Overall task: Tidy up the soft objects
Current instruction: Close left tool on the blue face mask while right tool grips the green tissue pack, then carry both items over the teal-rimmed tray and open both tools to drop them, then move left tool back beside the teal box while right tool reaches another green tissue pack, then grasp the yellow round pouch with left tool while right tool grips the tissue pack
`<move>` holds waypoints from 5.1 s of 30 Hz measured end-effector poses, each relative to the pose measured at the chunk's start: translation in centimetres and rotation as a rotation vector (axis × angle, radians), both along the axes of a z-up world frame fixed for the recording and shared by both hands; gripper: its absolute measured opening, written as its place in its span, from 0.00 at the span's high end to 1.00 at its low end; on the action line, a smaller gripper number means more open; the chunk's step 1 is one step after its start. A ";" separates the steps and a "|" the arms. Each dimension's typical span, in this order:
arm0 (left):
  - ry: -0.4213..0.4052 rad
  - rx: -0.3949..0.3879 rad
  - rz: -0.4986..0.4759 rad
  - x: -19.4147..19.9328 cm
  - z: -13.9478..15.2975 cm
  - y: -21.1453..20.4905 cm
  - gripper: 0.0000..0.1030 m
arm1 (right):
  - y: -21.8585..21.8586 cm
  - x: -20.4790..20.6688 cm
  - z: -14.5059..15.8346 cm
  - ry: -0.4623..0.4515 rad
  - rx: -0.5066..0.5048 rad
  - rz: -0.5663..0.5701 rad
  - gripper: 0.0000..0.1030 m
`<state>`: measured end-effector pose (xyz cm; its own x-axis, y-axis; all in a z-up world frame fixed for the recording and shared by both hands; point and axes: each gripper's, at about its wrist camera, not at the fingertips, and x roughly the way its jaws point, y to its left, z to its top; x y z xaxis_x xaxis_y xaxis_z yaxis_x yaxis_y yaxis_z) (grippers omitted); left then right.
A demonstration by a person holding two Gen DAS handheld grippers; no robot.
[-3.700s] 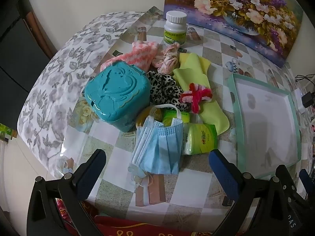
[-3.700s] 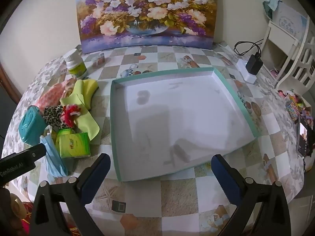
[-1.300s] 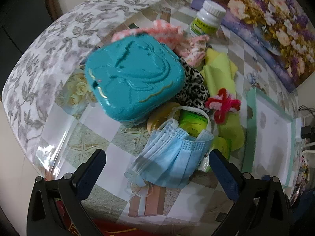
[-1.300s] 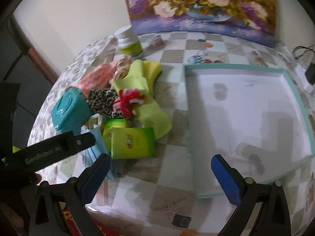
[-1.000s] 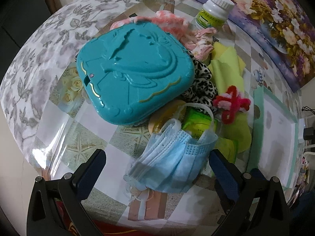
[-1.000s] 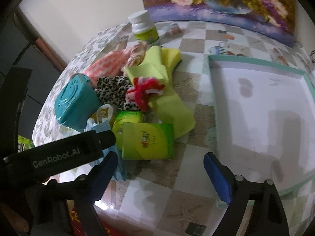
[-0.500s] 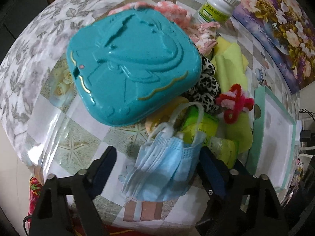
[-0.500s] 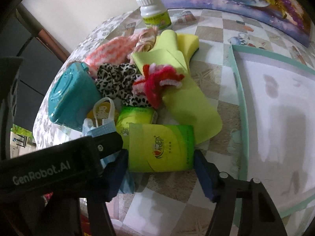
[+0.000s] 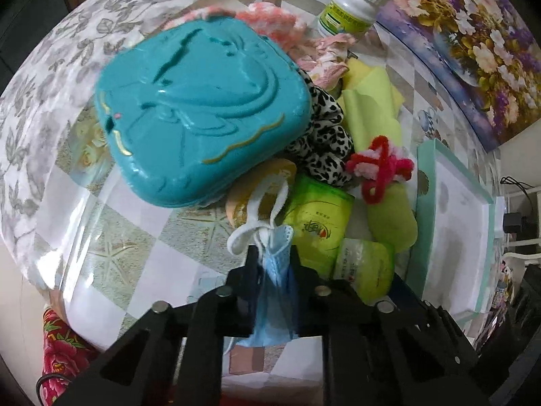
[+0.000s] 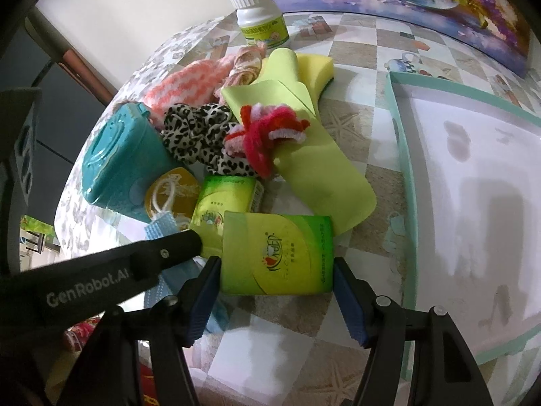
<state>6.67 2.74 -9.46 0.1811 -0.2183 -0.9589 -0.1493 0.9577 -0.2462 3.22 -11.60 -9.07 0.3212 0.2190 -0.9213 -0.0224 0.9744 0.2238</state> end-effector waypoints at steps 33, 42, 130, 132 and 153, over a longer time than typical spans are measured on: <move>-0.410 -0.084 -0.348 -3.3 10.9 -10.8 0.90 | -16.9 -4.0 7.2 -0.071 -0.111 -0.548 0.35; -0.376 -0.052 -0.536 -4.6 9.5 -19.0 0.90 | -25.4 -6.9 6.1 0.009 -0.182 -0.807 0.35; 0.119 -0.127 0.284 1.8 -0.3 5.0 0.19 | 1.2 2.2 -1.2 0.056 -0.051 -0.050 0.51; 0.119 -0.128 0.274 2.3 -0.6 4.4 0.19 | 0.5 1.6 -1.0 0.064 -0.054 -0.054 0.51; 0.018 -0.111 0.346 4.9 -0.6 2.0 0.54 | -1.5 -0.1 -0.5 0.084 -0.052 -0.069 0.51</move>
<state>11.53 4.75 -10.04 0.2457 -0.2497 -0.9366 -0.4651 0.8174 -0.3399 3.13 -13.12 -9.59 0.2550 0.1503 -0.9552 0.0618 0.9833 0.1712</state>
